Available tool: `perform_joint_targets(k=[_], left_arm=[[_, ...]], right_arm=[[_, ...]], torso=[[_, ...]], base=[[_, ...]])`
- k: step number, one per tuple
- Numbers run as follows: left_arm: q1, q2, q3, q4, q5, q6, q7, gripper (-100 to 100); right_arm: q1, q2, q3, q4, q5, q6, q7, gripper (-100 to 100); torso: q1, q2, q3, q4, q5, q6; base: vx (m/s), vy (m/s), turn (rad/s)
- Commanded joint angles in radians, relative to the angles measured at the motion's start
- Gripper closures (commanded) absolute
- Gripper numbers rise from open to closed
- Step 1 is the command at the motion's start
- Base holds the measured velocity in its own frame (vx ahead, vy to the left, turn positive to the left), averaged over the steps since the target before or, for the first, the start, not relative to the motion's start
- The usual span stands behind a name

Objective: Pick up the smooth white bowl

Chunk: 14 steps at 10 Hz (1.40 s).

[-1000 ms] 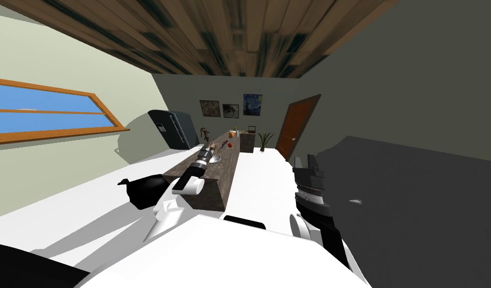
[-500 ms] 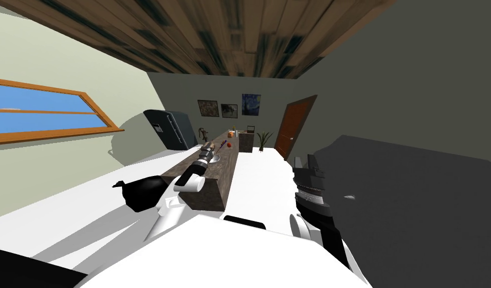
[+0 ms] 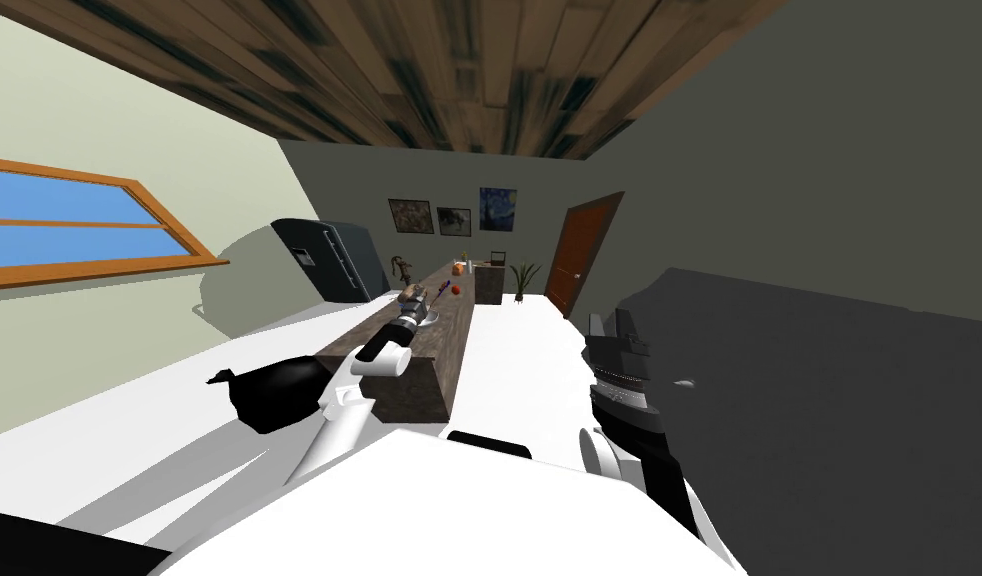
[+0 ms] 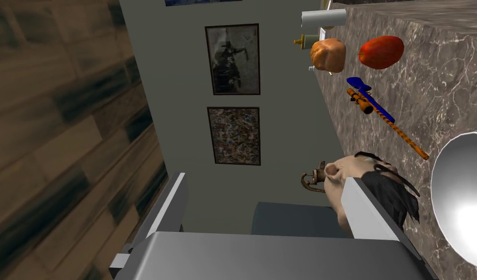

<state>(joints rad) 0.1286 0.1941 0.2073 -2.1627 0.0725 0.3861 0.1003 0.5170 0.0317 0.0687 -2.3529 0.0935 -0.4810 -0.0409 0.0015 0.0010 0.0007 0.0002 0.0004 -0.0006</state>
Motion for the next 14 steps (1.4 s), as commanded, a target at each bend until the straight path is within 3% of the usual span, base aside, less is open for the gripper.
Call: perform_joint_targets(k=[1,9,12,14], left_arm=[[-0.029,0.005,0.005,0.016,0.006,0.050,0.010,-100],[-0.080,0.025,0.013,0.046,0.023,0.236,0.032,-100],[-0.128,0.049,0.016,0.078,0.040,0.330,0.054,-100],[-0.128,0.049,0.016,0.078,0.040,0.377,0.054,-100]], right_arm=[[0.000,0.000,0.000,0.000,0.000,0.000,0.000,0],[0.000,0.000,0.000,0.000,0.000,0.000,0.000,0],[0.000,0.000,0.000,0.000,0.000,0.000,0.000,0],[0.000,0.000,0.000,0.000,0.000,0.000,0.000,0]], torso=[[0.000,0.000,0.000,0.000,0.000,0.000],[0.002,0.000,0.000,0.000,0.000,0.000],[0.002,0.000,0.000,0.000,0.000,0.000],[0.003,0.000,0.000,0.000,0.001,0.000]], base=[[-0.017,0.021,-0.115],[-0.017,0.030,-0.061],[-0.019,0.052,-0.122],[-0.018,0.050,-0.037]])
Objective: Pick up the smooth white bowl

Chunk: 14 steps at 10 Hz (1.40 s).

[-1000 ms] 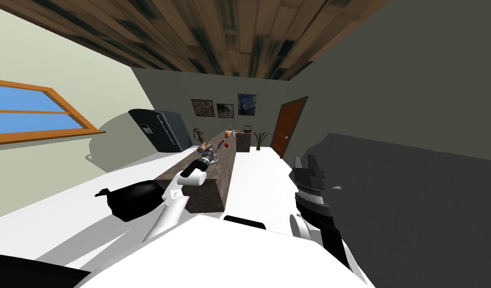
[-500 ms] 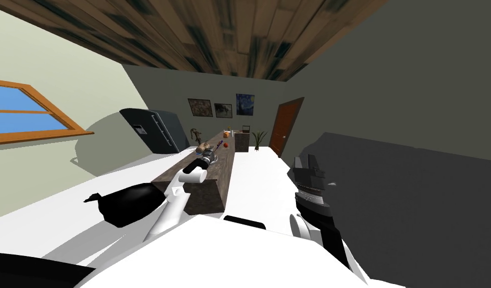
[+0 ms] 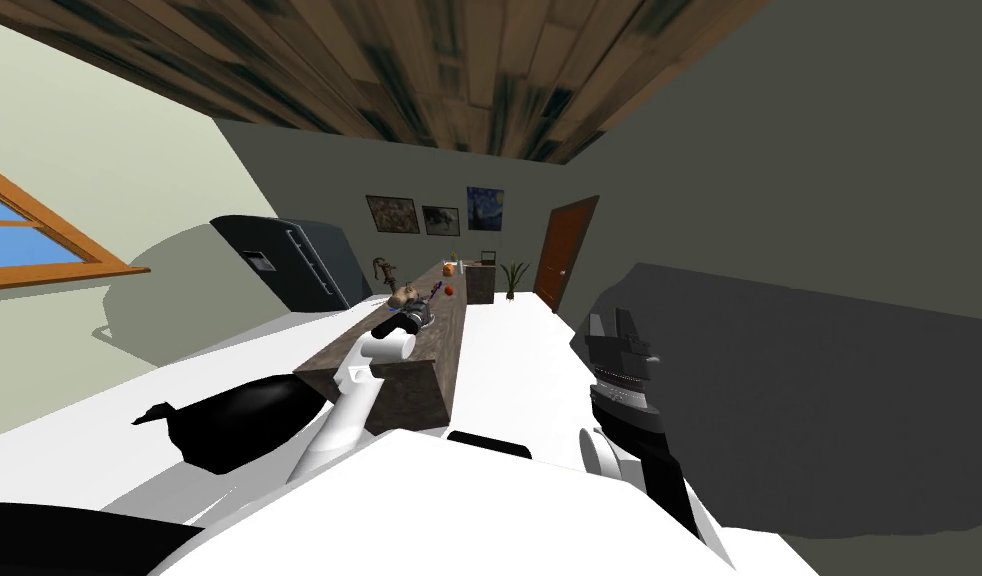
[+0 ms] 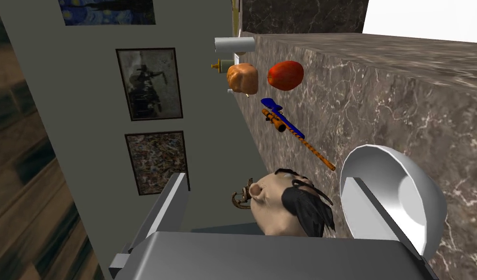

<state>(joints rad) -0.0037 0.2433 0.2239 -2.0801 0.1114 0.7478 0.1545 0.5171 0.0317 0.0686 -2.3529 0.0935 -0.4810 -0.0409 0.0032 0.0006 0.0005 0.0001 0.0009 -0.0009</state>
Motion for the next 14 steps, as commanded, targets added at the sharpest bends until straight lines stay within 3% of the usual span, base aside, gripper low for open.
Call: perform_joint_targets(k=[1,8,14], left_arm=[[-0.019,0.013,0.000,0.011,0.009,0.050,0.011,-100],[-0.062,0.042,-0.003,0.044,0.026,0.215,0.032,-100],[-0.115,0.088,-0.015,0.093,0.051,0.393,0.062,-100]], right_arm=[[0.000,0.000,0.000,0.000,0.000,0.000,0.000,0],[0.000,0.000,0.000,0.000,0.000,0.000,0.000,0],[0.000,0.000,0.000,0.000,0.000,0.000,0.000,0]], torso=[[0.000,0.000,0.000,0.000,0.000,0.000],[0.002,0.000,0.000,0.000,0.000,0.000],[0.003,0.001,0.001,0.000,0.001,0.000]], base=[[-0.021,0.052,-0.155],[-0.018,0.059,-0.078],[-0.028,0.083,-0.121]])
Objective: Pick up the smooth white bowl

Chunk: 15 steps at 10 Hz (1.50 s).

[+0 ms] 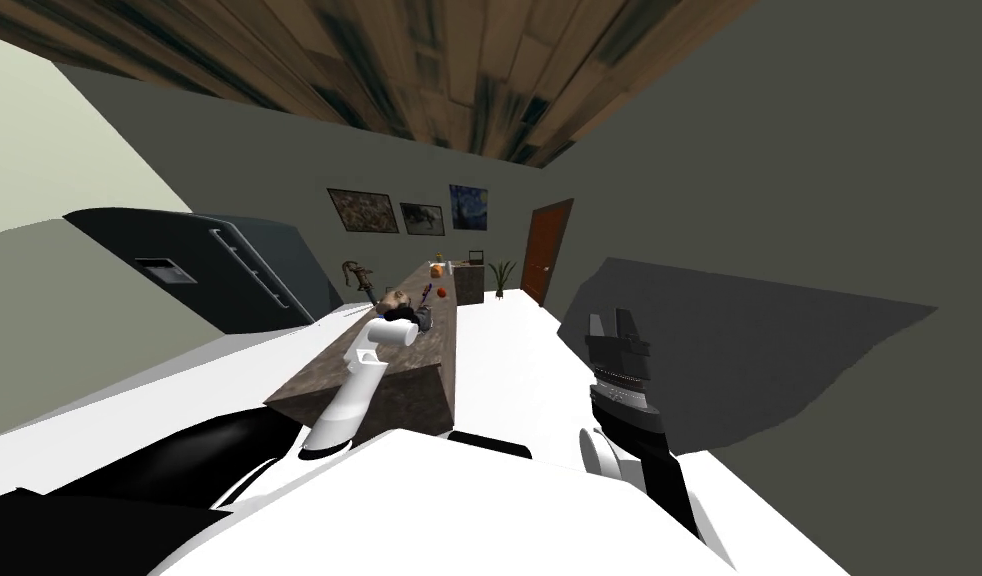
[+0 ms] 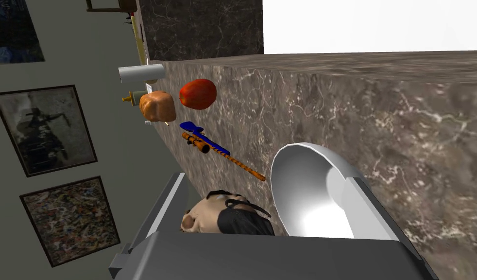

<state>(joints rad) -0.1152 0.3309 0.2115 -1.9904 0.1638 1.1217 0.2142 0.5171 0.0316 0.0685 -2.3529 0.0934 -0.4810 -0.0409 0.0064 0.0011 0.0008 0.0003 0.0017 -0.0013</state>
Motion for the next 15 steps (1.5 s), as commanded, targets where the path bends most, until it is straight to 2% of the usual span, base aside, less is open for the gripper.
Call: perform_joint_targets(k=[1,7,8,10,11,15], left_arm=[[-0.018,0.016,-0.008,0.020,0.006,0.050,0.011,-100],[-0.051,0.060,-0.028,0.067,0.027,0.204,0.035,-100],[-0.051,0.060,-0.028,0.067,0.027,0.212,0.035,-100],[-0.063,0.086,-0.042,0.096,0.039,0.278,0.048,-100],[-0.063,0.086,-0.042,0.096,0.039,0.288,0.048,-100],[-0.066,0.119,-0.070,0.148,0.057,0.392,0.065,-100]], right_arm=[[0.000,0.000,0.000,0.000,0.000,0.000,0.000,0],[0.000,0.000,0.000,0.000,0.000,0.000,0.000,0],[0.000,0.000,0.000,0.000,0.000,0.000,0.000,0],[0.000,0.000,0.000,0.000,0.000,0.000,0.000,0],[0.000,0.000,0.000,0.000,0.000,0.000,0.000,0],[0.000,0.000,0.000,0.000,0.000,0.000,0.000,0]], torso=[[0.000,0.000,0.000,0.000,0.000,0.000],[0.000,-0.001,0.000,0.000,0.000,0.000],[0.000,-0.001,0.000,0.000,0.000,0.000],[0.001,0.000,0.000,0.000,0.000,0.000],[0.003,0.000,0.000,0.000,0.001,0.000],[0.002,-0.001,-0.001,0.000,0.001,0.000]], base=[[-0.030,0.095,-0.142],[-0.023,0.094,-0.107],[-0.028,0.080,-0.079],[-0.040,0.119,-0.154],[-0.028,0.111,-0.064],[-0.027,0.112,-0.132]])
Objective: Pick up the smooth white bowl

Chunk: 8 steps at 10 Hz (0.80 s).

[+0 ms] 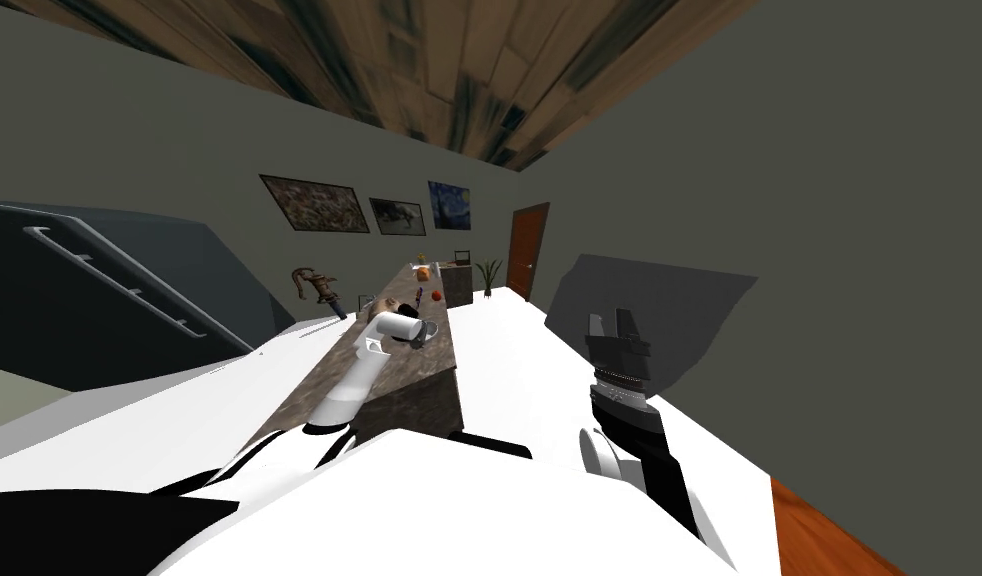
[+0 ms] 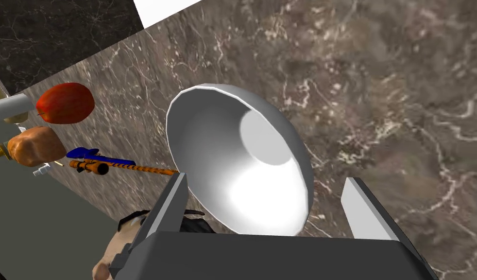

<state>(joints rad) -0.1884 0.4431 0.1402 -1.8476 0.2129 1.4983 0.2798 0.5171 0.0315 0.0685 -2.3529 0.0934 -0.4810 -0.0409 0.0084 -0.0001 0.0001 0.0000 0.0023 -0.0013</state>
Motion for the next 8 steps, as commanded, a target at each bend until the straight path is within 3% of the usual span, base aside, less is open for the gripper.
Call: perform_joint_targets(k=[1,2,3,4,5,7,8], left_arm=[[0.011,0.010,-0.005,0.016,0.012,0.031,0.002,-100],[0.024,0.010,-0.015,0.034,0.016,0.050,0.004,-100],[0.013,0.010,-0.009,0.027,0.013,0.038,0.003,-100],[0.014,0.010,-0.010,0.028,0.014,0.043,0.003,0],[0.015,0.005,-0.012,0.057,0.008,0.011,-0.003,-100],[0.015,-0.003,-0.014,0.094,0.000,-0.028,-0.010,-100],[0.015,-0.001,-0.015,0.087,0.001,-0.018,-0.007,-100]], right_arm=[[0.000,0.000,0.000,0.000,0.000,0.000,0.000,0],[0.000,0.000,0.000,0.000,0.000,0.000,0.000,0],[0.000,0.000,0.000,0.000,0.000,0.000,0.000,0],[0.000,0.000,0.000,0.000,0.000,0.000,0.000,0],[0.000,0.000,0.000,0.000,0.000,0.000,0.000,0],[0.000,0.000,0.000,0.000,0.000,0.000,0.000,0],[0.000,0.000,0.000,0.000,0.000,0.000,0.000,0]], torso=[[0.000,0.000,0.000,0.000,0.000,0.000],[-0.003,0.000,0.000,0.000,-0.001,0.000],[-0.005,0.000,0.000,0.000,-0.001,0.000],[-0.007,-0.001,-0.001,0.000,-0.002,0.000],[-0.007,-0.002,-0.001,0.000,-0.002,0.000],[-0.008,-0.003,-0.001,-0.001,-0.002,0.000],[-0.008,-0.003,-0.001,-0.001,-0.002,0.000]], base=[[-0.046,0.051,-0.153],[-0.027,0.033,-0.098],[-0.011,0.013,-0.017],[0.000,0.000,0.000],[0.000,0.000,0.000],[0.000,0.000,0.000],[0.000,0.000,0.000]])
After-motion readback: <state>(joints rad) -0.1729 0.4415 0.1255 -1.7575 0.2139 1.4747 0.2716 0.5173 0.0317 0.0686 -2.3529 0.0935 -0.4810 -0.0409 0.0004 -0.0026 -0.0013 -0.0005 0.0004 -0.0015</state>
